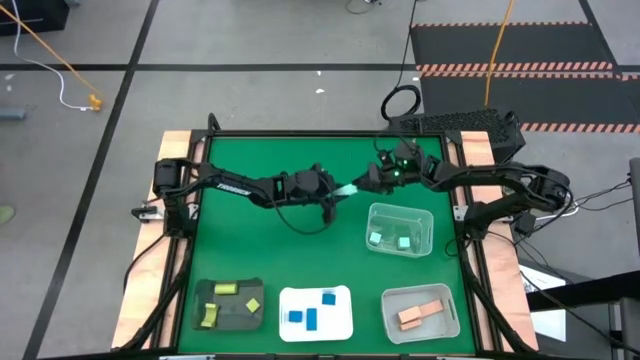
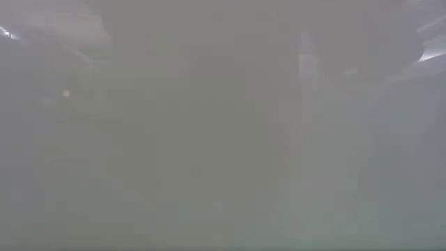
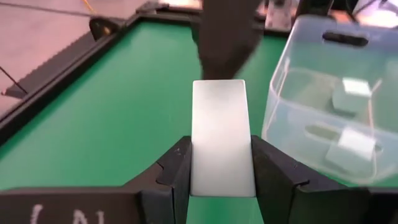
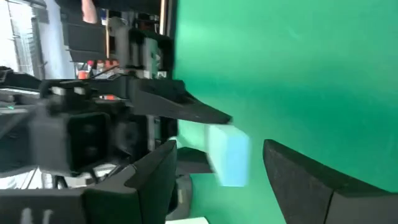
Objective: Sort & place blocks by color
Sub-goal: Put the light blue block into the transparent bin
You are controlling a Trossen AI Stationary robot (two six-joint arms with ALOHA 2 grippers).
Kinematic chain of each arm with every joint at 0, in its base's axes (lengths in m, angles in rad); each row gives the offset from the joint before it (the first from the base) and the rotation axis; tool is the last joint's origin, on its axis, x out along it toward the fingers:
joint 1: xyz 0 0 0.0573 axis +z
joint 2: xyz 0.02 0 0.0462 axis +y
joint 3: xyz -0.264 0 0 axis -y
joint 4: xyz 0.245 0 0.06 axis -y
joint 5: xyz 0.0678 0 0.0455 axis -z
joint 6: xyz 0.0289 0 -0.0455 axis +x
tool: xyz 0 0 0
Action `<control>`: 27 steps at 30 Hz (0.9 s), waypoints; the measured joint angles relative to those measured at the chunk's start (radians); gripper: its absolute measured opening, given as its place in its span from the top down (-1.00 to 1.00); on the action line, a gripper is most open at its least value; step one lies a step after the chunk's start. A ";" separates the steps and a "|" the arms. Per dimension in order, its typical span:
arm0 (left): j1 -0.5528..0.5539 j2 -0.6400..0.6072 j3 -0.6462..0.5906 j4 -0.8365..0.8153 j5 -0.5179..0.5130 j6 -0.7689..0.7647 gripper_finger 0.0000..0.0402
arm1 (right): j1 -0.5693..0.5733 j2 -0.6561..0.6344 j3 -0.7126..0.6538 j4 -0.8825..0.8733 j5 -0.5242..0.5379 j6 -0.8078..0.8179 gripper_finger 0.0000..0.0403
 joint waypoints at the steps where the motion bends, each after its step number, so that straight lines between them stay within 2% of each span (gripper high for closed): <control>1: 0.000 0.000 0.001 0.013 0.001 -0.001 0.35 | 0.003 0.000 -0.008 0.005 0.002 0.004 -0.13; 6: 0.001 0.000 0.049 0.008 0.001 0.028 0.35 | 0.026 0.000 -0.012 0.028 0.056 0.002 -0.13; 12: 0.006 -0.002 0.112 -0.048 0.003 0.082 0.35 | 0.035 0.000 -0.012 0.131 0.058 0.005 -0.03; 17: 0.007 -0.003 0.135 -0.164 -0.035 0.085 0.35 | 0.035 0.001 -0.013 0.146 0.060 0.011 0.22; 24: 0.010 -0.003 0.134 -0.136 -0.064 0.085 0.35 | 0.033 0.001 -0.014 0.142 0.065 0.007 0.70; 27: 0.011 -0.003 0.133 -0.134 -0.065 0.094 0.35 | 0.033 0.001 -0.014 0.137 0.065 0.000 0.79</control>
